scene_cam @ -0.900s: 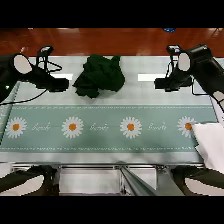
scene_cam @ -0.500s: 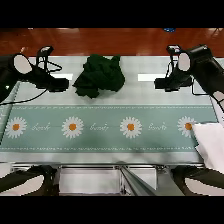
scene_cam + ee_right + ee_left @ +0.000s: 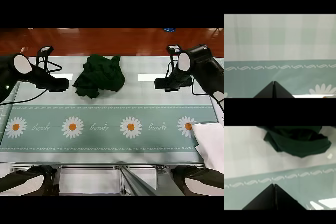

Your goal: Fold the shirts.

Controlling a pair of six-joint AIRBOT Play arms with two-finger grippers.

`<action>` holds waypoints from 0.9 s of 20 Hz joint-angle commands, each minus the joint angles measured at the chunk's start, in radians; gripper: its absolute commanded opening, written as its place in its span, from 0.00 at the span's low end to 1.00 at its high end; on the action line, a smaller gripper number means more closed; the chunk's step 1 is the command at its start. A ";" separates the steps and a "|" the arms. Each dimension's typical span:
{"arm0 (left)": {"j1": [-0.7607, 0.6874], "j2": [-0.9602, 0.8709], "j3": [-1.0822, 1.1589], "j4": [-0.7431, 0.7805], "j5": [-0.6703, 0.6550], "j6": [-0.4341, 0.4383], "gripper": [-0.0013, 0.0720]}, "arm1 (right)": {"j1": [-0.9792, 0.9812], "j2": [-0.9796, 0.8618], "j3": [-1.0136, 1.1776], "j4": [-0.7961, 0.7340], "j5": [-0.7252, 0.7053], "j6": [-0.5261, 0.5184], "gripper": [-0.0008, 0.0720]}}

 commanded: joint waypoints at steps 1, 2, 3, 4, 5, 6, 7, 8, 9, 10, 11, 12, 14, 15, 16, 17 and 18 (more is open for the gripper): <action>-0.002 -0.013 0.000 -0.003 0.146 0.000 0.05 | 0.001 0.001 0.000 -0.031 -0.106 0.000 0.04; -0.002 -0.014 0.000 -0.003 0.156 0.000 0.05 | 0.001 0.001 0.000 -0.039 -0.140 0.000 0.04; -0.002 -0.014 0.000 -0.002 0.180 0.000 0.05 | 0.001 0.001 0.000 -0.054 -0.165 0.000 0.09; 0.001 -0.014 0.000 -0.003 0.243 0.000 0.06 | 0.001 0.001 0.000 -0.071 -0.175 0.001 0.31; 0.002 -0.014 0.000 -0.007 0.319 -0.001 0.17 | 0.001 0.001 0.000 -0.089 -0.175 -0.001 0.59; 0.002 -0.014 0.000 -0.016 0.400 0.000 0.47 | 0.001 0.001 0.000 -0.107 -0.166 -0.002 0.58; 0.002 -0.016 0.001 -0.033 0.492 0.000 0.71 | 0.001 0.001 0.000 -0.119 -0.150 -0.002 0.58; 0.000 -0.025 0.012 -0.050 0.551 0.001 0.71 | 0.001 0.001 0.000 -0.128 -0.135 -0.003 0.58; -0.005 -0.047 0.038 -0.053 0.563 0.010 0.71 | 0.003 0.001 -0.001 -0.125 -0.128 -0.008 0.58; -0.017 -0.086 0.081 -0.061 0.531 0.058 0.71 | 0.003 0.001 -0.006 -0.119 -0.129 -0.008 0.58; -0.031 -0.137 0.134 -0.075 0.465 0.117 0.71 | 0.003 0.001 -0.015 -0.119 -0.132 -0.008 0.58; -0.043 -0.192 0.190 -0.088 0.386 0.167 0.71 | 0.003 0.001 -0.027 -0.119 -0.137 -0.007 0.58; -0.065 -0.320 0.308 -0.090 0.238 0.225 0.71 | 0.003 0.001 -0.059 -0.118 -0.138 0.004 0.58; -0.069 -0.376 0.356 -0.090 0.190 0.227 0.71 | 0.003 0.001 -0.076 -0.117 -0.136 0.008 0.58; -0.071 -0.430 0.401 -0.090 0.153 0.227 0.71 | 0.003 0.001 -0.090 -0.114 -0.134 0.008 0.58; -0.071 -0.472 0.433 -0.090 0.130 0.227 0.71 | 0.003 0.001 -0.101 -0.106 -0.133 0.008 0.58; -0.071 -0.508 0.454 -0.090 0.119 0.227 0.71 | 0.003 0.001 -0.109 -0.095 -0.134 0.008 0.58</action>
